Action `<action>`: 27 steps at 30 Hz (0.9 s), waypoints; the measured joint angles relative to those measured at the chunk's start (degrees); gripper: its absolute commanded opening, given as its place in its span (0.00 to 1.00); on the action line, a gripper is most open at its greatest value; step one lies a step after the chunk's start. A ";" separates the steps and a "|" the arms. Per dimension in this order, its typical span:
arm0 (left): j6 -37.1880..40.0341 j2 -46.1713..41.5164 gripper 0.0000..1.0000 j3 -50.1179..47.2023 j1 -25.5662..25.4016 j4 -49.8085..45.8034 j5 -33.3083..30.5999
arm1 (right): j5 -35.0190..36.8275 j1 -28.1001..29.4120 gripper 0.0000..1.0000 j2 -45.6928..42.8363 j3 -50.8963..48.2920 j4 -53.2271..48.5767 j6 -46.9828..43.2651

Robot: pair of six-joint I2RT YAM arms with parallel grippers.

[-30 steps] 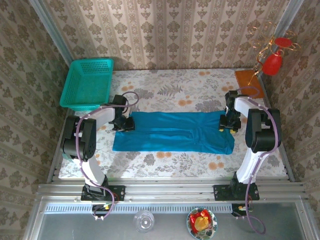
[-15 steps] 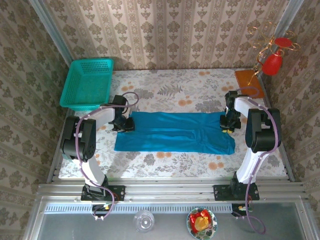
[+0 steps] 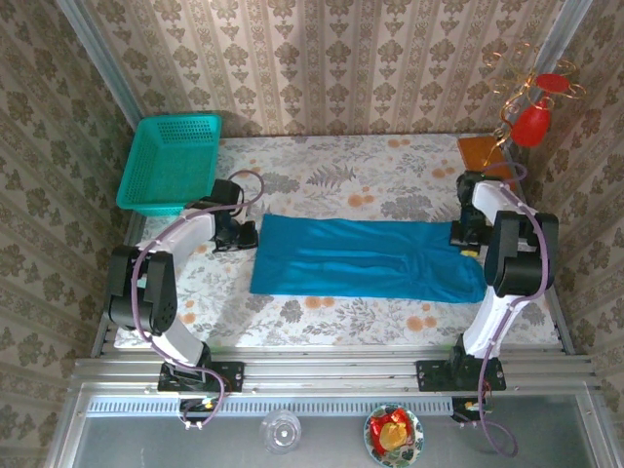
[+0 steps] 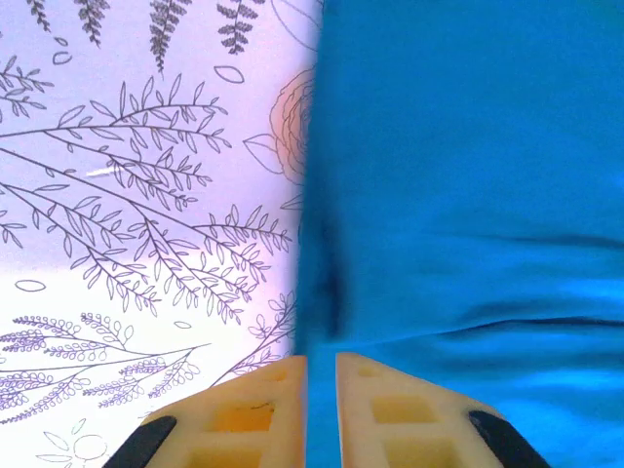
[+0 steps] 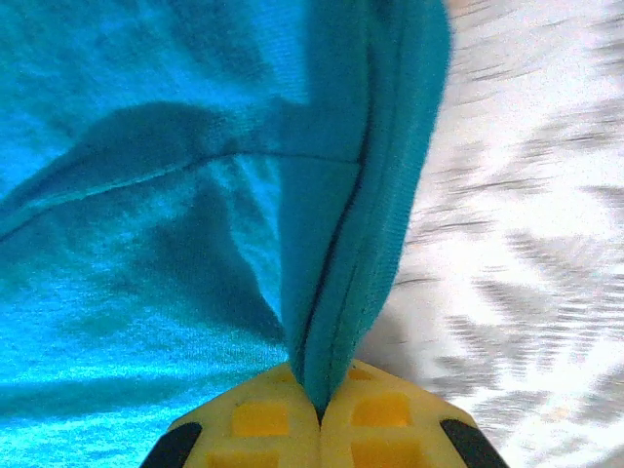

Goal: Fold the inside-out t-shirt

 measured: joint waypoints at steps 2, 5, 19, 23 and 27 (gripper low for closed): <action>0.00 0.22 0.13 0.00 -0.02 -0.37 0.11 | 3.69 -1.55 0.00 -0.13 1.57 -1.14 0.17; -0.02 1.29 0.12 0.00 -0.24 -0.26 0.74 | 6.01 -2.54 0.00 -1.22 2.54 -2.54 0.39; -3.54 9.40 0.07 -1.51 -3.78 6.80 8.24 | -11.13 11.41 0.00 -7.15 4.72 -7.58 4.98; -4.50 9.38 0.05 -1.79 -3.85 8.09 8.76 | -17.79 16.76 0.00 -7.13 4.66 -6.78 7.63; -5.25 9.35 0.04 -2.27 -3.87 8.94 9.31 | -22.84 22.27 0.00 -7.13 4.68 -5.05 10.47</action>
